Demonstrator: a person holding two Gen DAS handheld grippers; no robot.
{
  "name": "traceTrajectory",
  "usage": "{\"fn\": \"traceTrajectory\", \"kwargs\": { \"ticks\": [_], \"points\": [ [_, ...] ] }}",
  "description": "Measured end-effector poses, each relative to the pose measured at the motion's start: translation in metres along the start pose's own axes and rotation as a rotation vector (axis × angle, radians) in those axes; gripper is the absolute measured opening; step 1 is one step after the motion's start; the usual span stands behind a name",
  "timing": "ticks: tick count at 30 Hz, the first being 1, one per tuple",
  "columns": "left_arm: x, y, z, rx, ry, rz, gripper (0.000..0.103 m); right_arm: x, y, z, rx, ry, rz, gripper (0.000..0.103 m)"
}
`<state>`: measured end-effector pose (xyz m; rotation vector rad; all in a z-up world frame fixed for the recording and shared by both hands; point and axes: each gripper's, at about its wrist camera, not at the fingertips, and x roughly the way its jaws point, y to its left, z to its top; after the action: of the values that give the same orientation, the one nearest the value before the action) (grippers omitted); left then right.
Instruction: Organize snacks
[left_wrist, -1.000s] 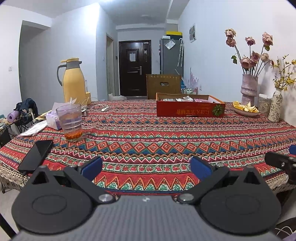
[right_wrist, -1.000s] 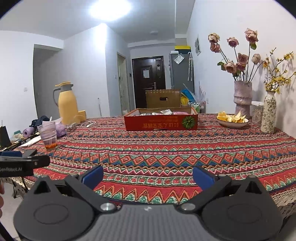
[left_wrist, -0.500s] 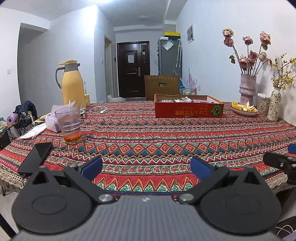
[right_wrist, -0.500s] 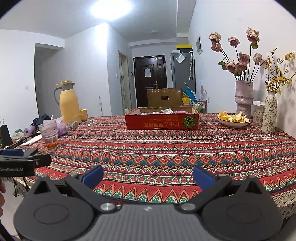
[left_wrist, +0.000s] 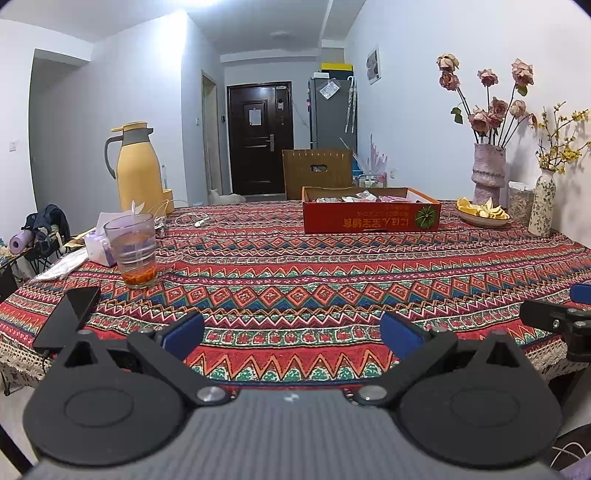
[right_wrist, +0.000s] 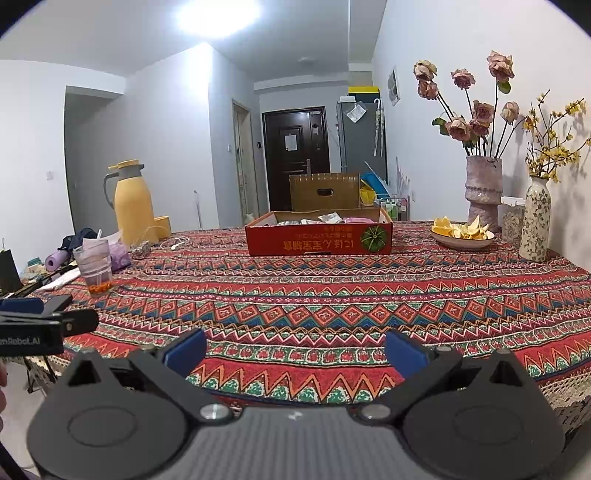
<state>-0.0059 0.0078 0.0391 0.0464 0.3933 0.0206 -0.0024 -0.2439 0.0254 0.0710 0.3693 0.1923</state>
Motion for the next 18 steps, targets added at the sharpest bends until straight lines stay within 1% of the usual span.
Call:
{"fn": "traceTrajectory", "kwargs": {
  "ticks": [18],
  "points": [
    [0.0,0.002,0.0008,0.001,-0.003,-0.001,0.103,-0.0003,0.002,0.0004,-0.005,0.0,0.013,0.103]
  ]
}}
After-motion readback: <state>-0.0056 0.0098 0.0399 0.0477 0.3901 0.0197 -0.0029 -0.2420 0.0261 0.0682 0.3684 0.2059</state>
